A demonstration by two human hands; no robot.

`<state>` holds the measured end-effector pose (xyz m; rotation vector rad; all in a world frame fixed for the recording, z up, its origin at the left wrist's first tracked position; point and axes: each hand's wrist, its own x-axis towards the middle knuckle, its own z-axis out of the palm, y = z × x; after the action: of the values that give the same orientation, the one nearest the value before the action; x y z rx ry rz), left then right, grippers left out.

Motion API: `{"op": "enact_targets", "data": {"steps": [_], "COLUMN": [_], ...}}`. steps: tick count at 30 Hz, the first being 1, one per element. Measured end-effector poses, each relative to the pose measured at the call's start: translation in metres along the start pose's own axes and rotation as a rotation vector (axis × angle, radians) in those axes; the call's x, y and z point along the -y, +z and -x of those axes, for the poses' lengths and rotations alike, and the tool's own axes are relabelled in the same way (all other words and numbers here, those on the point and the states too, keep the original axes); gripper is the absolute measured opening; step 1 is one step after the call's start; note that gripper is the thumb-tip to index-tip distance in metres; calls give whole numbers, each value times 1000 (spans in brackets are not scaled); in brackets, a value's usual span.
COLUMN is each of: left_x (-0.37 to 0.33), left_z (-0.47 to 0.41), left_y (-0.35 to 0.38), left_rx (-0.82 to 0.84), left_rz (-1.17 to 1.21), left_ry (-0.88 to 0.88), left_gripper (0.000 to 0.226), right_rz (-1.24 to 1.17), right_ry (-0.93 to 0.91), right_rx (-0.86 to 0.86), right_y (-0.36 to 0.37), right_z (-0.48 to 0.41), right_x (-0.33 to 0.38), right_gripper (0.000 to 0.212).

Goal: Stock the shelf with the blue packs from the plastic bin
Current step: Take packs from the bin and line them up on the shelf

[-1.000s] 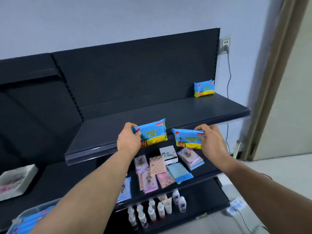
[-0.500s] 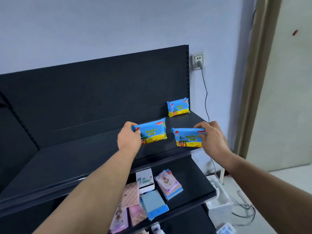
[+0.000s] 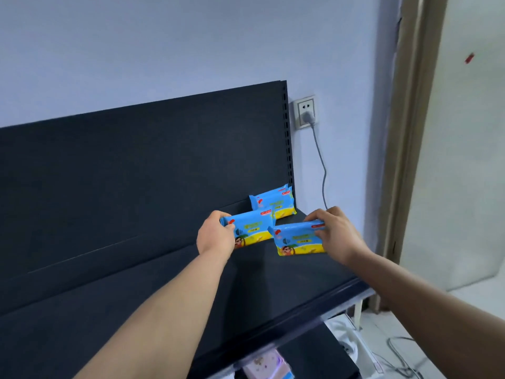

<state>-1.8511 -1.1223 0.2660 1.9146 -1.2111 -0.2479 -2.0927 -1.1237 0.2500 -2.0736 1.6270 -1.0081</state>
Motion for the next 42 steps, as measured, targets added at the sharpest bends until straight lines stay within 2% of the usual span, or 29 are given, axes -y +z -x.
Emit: {"op": "enact_targets", "data": {"steps": [5, 14, 24, 29, 33, 34, 36, 39, 40, 42], "left_x": [-14, -32, -47, -45, -40, -38, -32, -21, -20, -23], "left_z": [-30, -55, -69, -67, -61, -60, -57, -54, -52, -49], "left_y": [44, 98, 123, 128, 123, 121, 121, 128, 131, 134], "left_rx": [76, 115, -34, -98, -187, -169, -14, 161, 170, 145], "left_rz": [20, 48, 158, 259, 409, 460, 501, 181, 63, -52], "left_ry": [20, 9, -115, -163, -194, -187, -170, -112, -85, -70], "left_gripper": [10, 14, 19, 18, 5, 11, 38, 83, 87, 77], "right_rz": [-3, -73, -117, -135, -224, -242, -220, -186, -175, -138], "right_ry": [11, 5, -74, -92, -136, -148, -127, -46, -28, -25], "right_rx": [47, 104, 190, 172, 126, 112, 83, 138, 174, 225], "right_y": [8, 14, 23, 35, 51, 55, 63, 72, 74, 78], "right_z": [-35, -78, -127, -147, -158, -161, -162, -159, -157, -156], "right_x": [-19, -54, -70, -69, -62, -60, -57, -59, -61, -64], "right_gripper": [34, 30, 28, 28, 32, 36, 53, 86, 91, 93]}}
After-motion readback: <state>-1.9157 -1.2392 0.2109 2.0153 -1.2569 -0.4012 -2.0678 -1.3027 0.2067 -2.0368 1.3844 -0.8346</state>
